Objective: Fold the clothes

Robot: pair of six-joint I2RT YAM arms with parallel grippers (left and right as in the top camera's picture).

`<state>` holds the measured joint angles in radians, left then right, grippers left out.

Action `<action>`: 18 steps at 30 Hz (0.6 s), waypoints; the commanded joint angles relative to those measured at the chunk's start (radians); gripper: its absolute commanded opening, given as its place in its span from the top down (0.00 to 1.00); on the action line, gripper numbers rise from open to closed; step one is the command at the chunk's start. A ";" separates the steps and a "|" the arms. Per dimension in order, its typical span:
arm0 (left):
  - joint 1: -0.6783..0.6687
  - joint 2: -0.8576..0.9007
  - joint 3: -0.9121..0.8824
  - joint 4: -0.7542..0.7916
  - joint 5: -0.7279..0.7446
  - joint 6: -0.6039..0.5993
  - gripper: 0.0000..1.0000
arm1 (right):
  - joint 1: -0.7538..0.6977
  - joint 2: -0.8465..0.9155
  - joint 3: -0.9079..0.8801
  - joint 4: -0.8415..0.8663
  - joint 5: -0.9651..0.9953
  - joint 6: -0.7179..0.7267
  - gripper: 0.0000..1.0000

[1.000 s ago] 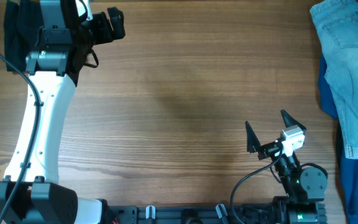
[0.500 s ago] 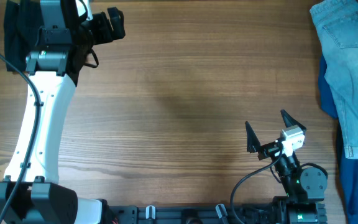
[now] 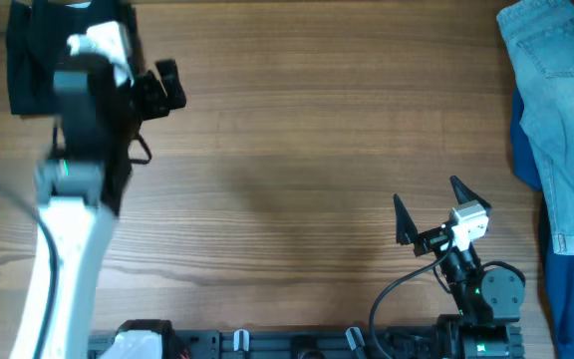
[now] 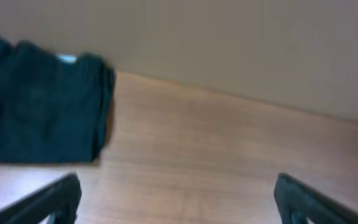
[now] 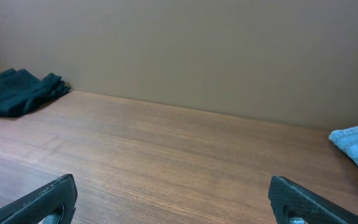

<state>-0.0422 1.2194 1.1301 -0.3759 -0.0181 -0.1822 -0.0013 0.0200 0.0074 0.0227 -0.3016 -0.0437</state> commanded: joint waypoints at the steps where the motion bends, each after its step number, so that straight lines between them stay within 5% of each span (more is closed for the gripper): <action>1: 0.008 -0.240 -0.312 0.122 -0.008 -0.009 0.00 | 0.000 -0.010 -0.002 0.002 0.017 -0.006 0.00; 8: 0.100 -0.723 -0.760 0.187 0.098 -0.016 0.00 | 0.000 -0.010 -0.002 0.002 0.017 -0.006 0.00; 18: 0.126 -1.101 -1.021 0.261 0.116 -0.021 0.00 | 0.000 -0.010 -0.002 0.002 0.017 -0.006 0.00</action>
<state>0.0780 0.1825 0.1707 -0.1387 0.0776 -0.1936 -0.0013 0.0177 0.0067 0.0216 -0.2935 -0.0471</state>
